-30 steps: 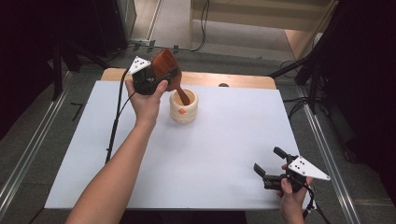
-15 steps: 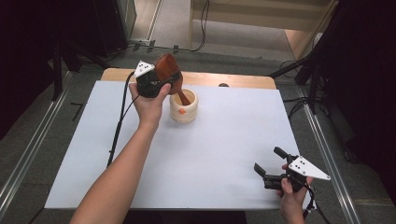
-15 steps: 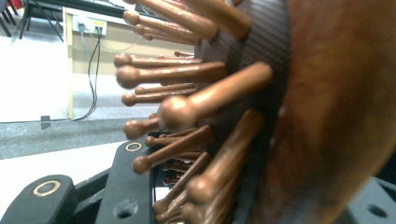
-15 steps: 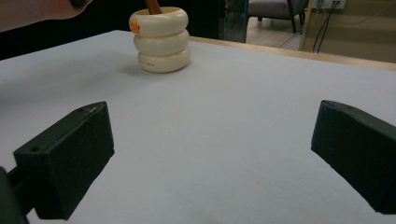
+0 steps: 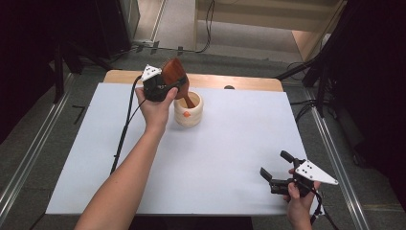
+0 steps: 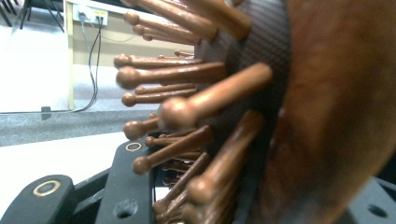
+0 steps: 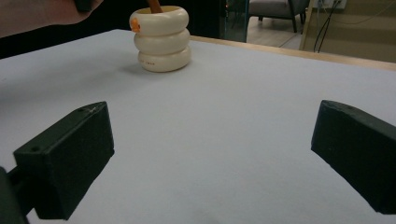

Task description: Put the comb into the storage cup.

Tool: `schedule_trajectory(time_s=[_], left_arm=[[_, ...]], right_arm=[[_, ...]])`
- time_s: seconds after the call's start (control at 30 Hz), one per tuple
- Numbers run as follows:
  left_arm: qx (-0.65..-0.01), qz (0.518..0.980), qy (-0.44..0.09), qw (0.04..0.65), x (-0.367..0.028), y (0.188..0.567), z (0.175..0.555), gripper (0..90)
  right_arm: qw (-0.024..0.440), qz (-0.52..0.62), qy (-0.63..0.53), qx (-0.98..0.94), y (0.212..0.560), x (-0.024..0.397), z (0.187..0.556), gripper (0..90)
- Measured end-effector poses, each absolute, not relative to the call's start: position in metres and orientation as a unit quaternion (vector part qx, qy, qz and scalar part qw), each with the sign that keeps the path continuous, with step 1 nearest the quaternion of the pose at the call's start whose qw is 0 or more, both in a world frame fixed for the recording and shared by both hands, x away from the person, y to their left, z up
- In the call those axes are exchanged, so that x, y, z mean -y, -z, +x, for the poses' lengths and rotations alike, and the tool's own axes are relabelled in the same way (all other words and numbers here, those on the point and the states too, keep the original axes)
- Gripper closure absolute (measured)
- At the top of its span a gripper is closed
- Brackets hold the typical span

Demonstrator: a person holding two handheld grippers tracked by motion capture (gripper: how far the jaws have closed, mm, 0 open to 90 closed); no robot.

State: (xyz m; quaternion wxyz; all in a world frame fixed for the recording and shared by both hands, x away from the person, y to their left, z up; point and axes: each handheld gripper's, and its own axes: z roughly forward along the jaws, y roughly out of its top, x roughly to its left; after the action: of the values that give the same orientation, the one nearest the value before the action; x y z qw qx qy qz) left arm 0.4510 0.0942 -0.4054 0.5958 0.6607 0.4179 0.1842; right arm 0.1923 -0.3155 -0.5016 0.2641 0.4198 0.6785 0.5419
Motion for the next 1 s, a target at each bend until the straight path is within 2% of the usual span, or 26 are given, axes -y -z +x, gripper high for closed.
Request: schedule_trajectory(time_s=[0.73,1.0], left_arm=[[-0.455,0.650,-0.163,0.587,-0.088,0.427,0.454,52.6],[-0.473,0.644,-0.163,0.578,-0.093,0.427,0.456,47.8]], right_arm=[[0.265,0.420,-0.542,-0.678,0.502,0.316,0.193,0.0],[0.265,0.420,-0.542,-0.679,0.501,0.316,0.193,0.0]])
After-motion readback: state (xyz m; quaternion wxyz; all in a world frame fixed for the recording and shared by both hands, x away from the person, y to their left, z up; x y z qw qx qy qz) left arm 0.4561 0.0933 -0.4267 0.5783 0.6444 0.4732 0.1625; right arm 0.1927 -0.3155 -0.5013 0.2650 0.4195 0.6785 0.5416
